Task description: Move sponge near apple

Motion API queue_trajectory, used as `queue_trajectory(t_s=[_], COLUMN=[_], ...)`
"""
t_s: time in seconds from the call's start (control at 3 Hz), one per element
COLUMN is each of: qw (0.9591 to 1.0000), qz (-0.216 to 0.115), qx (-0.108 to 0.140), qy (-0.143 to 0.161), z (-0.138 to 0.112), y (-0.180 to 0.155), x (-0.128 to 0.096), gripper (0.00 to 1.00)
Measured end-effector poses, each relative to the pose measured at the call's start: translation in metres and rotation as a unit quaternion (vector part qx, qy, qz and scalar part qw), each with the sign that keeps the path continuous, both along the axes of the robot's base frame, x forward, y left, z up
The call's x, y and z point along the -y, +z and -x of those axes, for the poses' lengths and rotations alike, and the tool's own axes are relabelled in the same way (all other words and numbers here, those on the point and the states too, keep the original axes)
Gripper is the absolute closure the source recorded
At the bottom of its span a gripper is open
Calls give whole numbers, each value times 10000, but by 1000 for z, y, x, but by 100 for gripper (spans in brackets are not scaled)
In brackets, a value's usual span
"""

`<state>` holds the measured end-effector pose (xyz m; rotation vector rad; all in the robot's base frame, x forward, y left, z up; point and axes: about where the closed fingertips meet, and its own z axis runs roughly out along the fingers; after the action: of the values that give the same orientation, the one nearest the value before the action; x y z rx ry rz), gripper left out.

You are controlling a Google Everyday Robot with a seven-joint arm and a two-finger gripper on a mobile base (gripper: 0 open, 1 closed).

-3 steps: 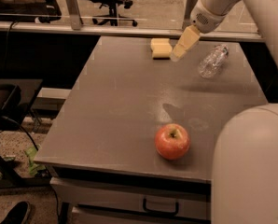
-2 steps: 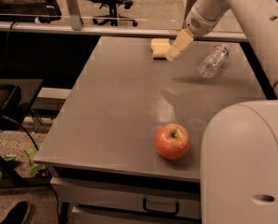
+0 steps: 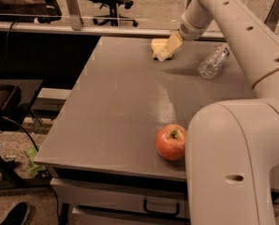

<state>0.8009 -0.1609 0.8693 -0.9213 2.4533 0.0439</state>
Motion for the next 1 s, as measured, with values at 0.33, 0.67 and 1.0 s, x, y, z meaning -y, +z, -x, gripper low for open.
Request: queue_trajectory(t_s=[0.33,0.67,1.0], qw=[10000,9999,9998], qz=[-86,-143,-140], qx=[4,-16,-113], qy=[-39,3,50], z=[-13,-21,-24], y=[-11,-20,-29], x=[-13,-27,-35], gripper=[0,0,13])
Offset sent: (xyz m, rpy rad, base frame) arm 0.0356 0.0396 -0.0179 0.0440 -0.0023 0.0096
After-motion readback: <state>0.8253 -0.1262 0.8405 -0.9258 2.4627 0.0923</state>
